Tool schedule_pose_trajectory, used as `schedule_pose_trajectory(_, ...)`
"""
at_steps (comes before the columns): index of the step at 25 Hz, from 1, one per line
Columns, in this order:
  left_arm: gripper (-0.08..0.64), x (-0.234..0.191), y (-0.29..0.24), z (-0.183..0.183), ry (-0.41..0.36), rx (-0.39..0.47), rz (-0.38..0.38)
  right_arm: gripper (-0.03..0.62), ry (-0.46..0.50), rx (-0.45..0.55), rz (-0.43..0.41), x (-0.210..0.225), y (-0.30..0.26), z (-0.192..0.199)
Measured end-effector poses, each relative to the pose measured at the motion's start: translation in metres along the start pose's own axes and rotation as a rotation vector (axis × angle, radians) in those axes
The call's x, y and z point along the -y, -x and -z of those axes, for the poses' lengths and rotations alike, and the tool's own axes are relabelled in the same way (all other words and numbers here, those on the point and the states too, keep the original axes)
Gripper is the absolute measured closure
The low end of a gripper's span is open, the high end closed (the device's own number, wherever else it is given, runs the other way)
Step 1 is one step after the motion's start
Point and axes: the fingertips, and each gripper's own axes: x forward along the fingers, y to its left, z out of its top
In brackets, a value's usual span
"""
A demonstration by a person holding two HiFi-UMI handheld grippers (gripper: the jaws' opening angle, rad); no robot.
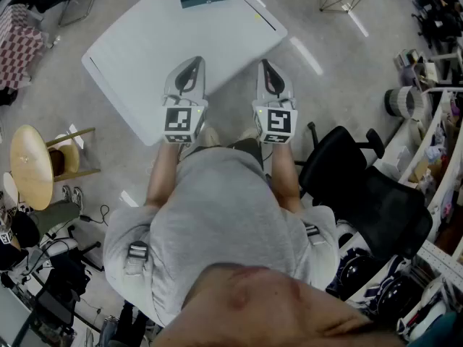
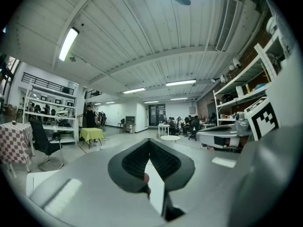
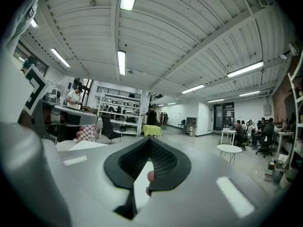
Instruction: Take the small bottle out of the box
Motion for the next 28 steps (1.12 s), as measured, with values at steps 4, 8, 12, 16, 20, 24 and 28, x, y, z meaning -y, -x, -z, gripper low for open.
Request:
schedule_pose_trajectory(4, 0.548, -0.003, 0.000, -0.003, -0.001, 0.000, 0.004, 0.591, -0.001, -0.004, 0.004, -0.002, -0.002, -0.002)
schedule_pose_trajectory(8, 0.548, -0.007, -0.001, -0.003, 0.001, 0.004, 0.010, 0.591, 0.003, -0.006, 0.005, -0.006, -0.005, -0.002)
schedule_pose_trajectory(12, 0.548, -0.011, -0.001, -0.004, 0.006, 0.011, 0.015, 0.589, -0.003, 0.009, 0.017, -0.007, -0.007, -0.005)
schedule_pose_trajectory(16, 0.548, -0.014, -0.003, -0.002, 0.006, 0.012, 0.011, 0.589, 0.007, 0.007, 0.028, -0.006, -0.011, -0.003)
schedule_pose_trajectory(20, 0.548, -0.015, -0.007, -0.005, 0.004, 0.014, 0.003, 0.589, -0.005, 0.009, 0.021, -0.002, -0.018, -0.004)
schedule_pose_trajectory(24, 0.548, -0.016, -0.017, -0.004, -0.001, 0.007, -0.010, 0.589, -0.011, 0.012, 0.008, 0.002, -0.032, -0.003)
schedule_pose_trajectory(28, 0.548, -0.023, -0.034, -0.004, -0.006, 0.008, -0.027, 0.589, -0.010, 0.009, -0.021, 0.005, -0.056, 0.000)
